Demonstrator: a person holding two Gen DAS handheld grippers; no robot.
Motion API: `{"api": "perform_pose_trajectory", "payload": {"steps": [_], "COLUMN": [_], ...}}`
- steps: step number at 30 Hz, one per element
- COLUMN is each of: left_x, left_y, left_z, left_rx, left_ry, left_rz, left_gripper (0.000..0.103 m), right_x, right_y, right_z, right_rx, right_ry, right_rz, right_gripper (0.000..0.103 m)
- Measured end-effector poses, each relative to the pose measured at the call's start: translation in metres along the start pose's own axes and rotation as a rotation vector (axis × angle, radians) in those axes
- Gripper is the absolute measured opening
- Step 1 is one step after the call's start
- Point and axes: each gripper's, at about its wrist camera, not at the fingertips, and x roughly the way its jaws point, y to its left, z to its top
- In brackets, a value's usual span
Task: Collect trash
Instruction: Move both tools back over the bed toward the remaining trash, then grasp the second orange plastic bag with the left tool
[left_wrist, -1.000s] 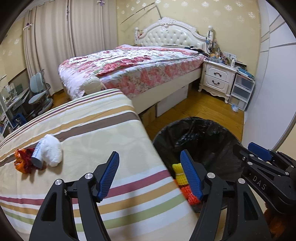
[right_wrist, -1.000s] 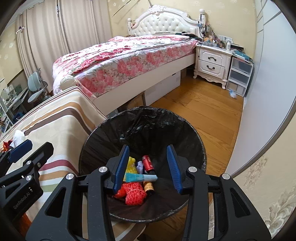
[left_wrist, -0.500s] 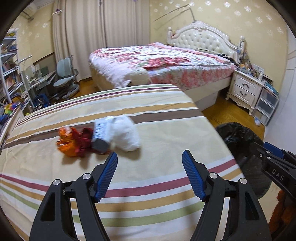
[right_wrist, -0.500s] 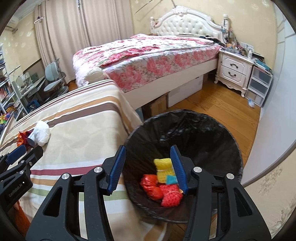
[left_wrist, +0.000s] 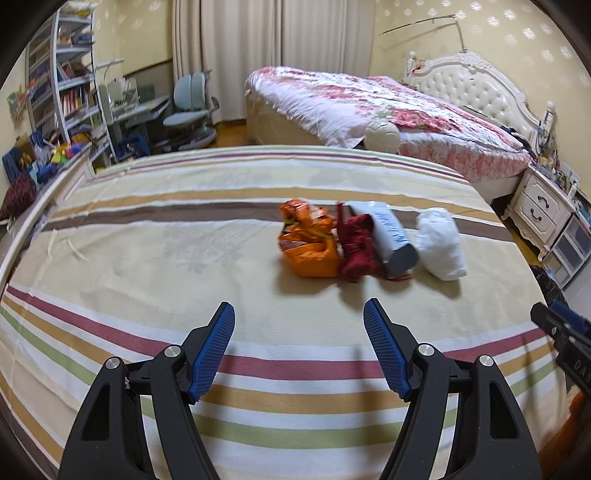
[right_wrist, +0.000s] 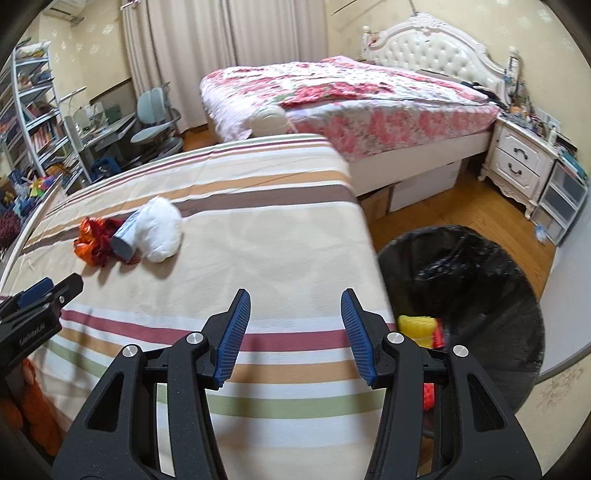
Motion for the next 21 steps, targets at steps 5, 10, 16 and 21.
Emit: {"api": "perform_pose_trajectory", "payload": {"steps": [5, 10, 16, 21], "left_x": [0.01, 0.015, 0.023, 0.03], "left_y": [0.01, 0.015, 0.018, 0.02], "left_z": [0.007, 0.01, 0.018, 0.025], "left_rx": [-0.021, -0.017, -0.011, -0.008], "left_ry": [0.026, 0.035, 0.034, 0.035], "left_rz": [-0.017, -0.03, -0.03, -0.026], "left_gripper": [0.07, 0.07, 0.07, 0.07], "right_x": [0.008, 0.015, 0.019, 0.021], "right_y": [0.026, 0.04, 0.048, 0.047], "right_z": [0.001, 0.005, 0.006, 0.007], "right_rx": [-0.054, -0.079, -0.088, -0.084], "right_ry": [0.026, 0.039, 0.053, 0.06], "right_rz": [0.022, 0.031, 0.038, 0.043], "right_gripper": [0.05, 0.051, 0.051, 0.052]}}
